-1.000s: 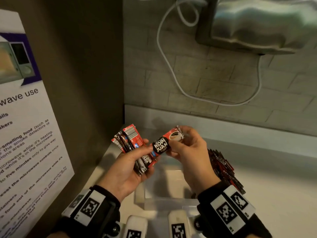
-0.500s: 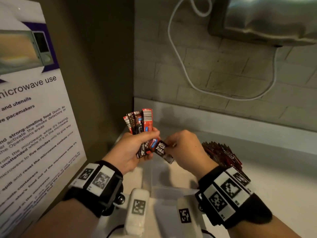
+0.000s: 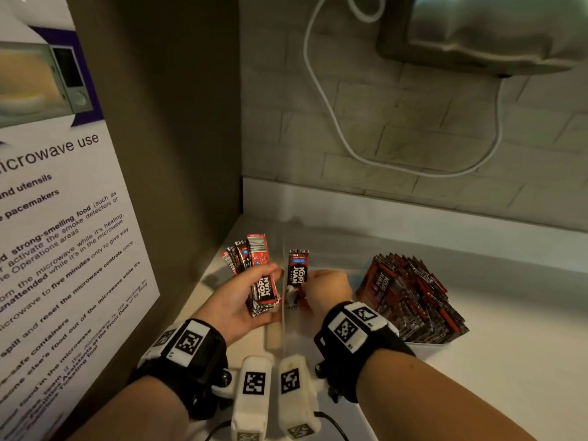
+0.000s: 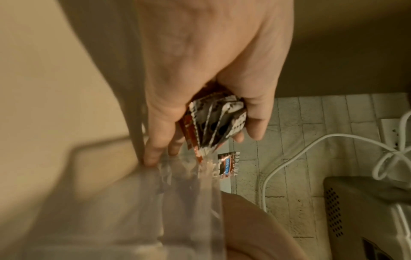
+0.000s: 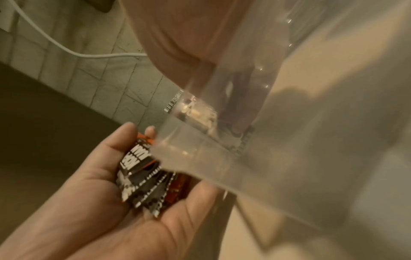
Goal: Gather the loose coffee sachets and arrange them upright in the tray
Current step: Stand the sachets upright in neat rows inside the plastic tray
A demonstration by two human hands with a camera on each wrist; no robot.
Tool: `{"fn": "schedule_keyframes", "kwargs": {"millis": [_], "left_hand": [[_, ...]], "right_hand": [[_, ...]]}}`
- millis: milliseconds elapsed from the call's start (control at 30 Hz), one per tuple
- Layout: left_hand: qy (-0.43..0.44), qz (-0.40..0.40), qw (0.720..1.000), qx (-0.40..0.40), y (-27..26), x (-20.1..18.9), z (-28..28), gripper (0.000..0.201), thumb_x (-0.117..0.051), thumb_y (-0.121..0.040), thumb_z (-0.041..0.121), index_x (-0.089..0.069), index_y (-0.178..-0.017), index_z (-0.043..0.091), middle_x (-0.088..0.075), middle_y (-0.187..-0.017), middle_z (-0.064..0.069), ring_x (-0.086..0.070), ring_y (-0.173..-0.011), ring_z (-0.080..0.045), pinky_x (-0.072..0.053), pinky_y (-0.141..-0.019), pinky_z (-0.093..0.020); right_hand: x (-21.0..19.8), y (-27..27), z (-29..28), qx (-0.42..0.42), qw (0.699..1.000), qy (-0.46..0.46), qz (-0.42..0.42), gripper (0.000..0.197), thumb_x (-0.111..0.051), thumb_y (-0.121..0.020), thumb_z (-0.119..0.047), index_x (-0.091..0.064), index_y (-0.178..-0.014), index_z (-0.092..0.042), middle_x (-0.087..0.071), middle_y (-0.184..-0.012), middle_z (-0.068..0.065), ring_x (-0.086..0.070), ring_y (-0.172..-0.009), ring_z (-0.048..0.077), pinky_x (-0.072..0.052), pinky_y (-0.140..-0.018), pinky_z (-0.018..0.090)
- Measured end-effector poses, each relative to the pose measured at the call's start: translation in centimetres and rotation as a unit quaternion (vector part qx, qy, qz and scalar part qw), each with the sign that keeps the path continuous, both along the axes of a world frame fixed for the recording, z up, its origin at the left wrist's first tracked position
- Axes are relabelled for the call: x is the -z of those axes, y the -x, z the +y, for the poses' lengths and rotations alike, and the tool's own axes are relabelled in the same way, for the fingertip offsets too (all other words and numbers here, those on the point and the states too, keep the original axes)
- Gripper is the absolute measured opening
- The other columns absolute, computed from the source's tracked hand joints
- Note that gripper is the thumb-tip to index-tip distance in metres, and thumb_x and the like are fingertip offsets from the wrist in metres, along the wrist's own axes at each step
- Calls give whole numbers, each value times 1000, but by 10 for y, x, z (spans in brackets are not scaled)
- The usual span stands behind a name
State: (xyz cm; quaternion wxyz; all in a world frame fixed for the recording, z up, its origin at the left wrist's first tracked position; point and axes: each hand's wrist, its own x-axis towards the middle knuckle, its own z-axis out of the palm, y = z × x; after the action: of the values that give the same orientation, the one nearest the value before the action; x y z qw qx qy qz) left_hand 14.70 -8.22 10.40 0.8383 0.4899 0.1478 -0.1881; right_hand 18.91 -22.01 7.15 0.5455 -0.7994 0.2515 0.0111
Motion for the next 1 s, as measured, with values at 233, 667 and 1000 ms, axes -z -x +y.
{"fn": "schedule_keyframes", "kwargs": {"millis": [233,667,1000], "left_hand": [[2,-2,1000,7,2,4,1,25,-68,-84,18,-65,-108,12,-69,-118,-12,-60,-115,-38,-45,-97,-60],[-4,-4,1000,11,4,4,0,23,-72,-69,19,-67,-90,12,-70,-90,-6,-62,-99,-32,-43,-100,-61],[17,4,1000,-15,4,7,1,16,-66,-84,15,-62,-100,14,-71,-115,-10,-57,-120,-37,-42,-100,-62]], "right_hand": [[-2,0,2,0,1000,-7,10,15,-83,-68,-13,-68,-69,-11,-72,-77,9,-70,-80,28,-59,-77,42],[-12,7,-4,4,999,0,33,40,-81,-73,-37,-70,-89,-1,-73,-88,11,-66,-76,24,-41,-52,25],[-10,6,-4,-2,999,-20,48,36,-85,-69,-28,-71,-89,-1,-73,-88,13,-66,-72,23,-42,-52,24]]}}
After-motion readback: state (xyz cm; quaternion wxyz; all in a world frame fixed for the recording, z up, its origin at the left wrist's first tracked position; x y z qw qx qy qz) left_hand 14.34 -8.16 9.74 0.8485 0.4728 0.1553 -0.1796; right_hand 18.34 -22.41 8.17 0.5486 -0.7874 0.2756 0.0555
